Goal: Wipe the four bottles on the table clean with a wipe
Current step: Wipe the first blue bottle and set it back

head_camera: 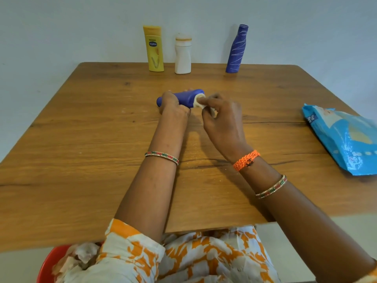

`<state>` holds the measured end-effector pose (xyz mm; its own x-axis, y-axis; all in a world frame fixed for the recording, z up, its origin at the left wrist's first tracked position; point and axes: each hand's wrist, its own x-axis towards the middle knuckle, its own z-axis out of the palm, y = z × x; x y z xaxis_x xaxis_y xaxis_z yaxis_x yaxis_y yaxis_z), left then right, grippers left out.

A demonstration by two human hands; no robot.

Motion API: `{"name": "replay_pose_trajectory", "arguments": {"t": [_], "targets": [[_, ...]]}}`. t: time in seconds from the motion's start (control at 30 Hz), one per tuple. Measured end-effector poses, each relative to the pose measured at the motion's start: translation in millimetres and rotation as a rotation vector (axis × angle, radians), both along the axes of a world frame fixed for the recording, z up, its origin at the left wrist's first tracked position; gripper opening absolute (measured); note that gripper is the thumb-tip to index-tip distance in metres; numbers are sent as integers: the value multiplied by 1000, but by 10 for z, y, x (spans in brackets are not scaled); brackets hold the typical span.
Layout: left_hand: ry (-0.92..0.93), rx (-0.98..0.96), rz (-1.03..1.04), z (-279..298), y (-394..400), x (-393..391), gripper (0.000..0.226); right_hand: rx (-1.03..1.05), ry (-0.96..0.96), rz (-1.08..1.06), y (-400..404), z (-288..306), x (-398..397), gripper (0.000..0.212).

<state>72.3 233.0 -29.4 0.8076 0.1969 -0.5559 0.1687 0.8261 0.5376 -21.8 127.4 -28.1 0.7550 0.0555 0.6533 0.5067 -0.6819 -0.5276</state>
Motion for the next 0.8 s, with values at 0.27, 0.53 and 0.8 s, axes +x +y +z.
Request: {"name": "replay_pose_trajectory", "arguments": {"t": [0.27, 0.53, 0.8], "targets": [[-27, 59, -59, 98, -47, -209, 22, 252, 114, -127, -34, 53, 126, 27], [-152, 227, -320, -136, -140, -340, 56, 161, -30, 159, 79, 8, -55, 28], [-329, 61, -485, -53, -147, -260, 67, -183, -43, 232, -54, -197, -32, 37]]}}
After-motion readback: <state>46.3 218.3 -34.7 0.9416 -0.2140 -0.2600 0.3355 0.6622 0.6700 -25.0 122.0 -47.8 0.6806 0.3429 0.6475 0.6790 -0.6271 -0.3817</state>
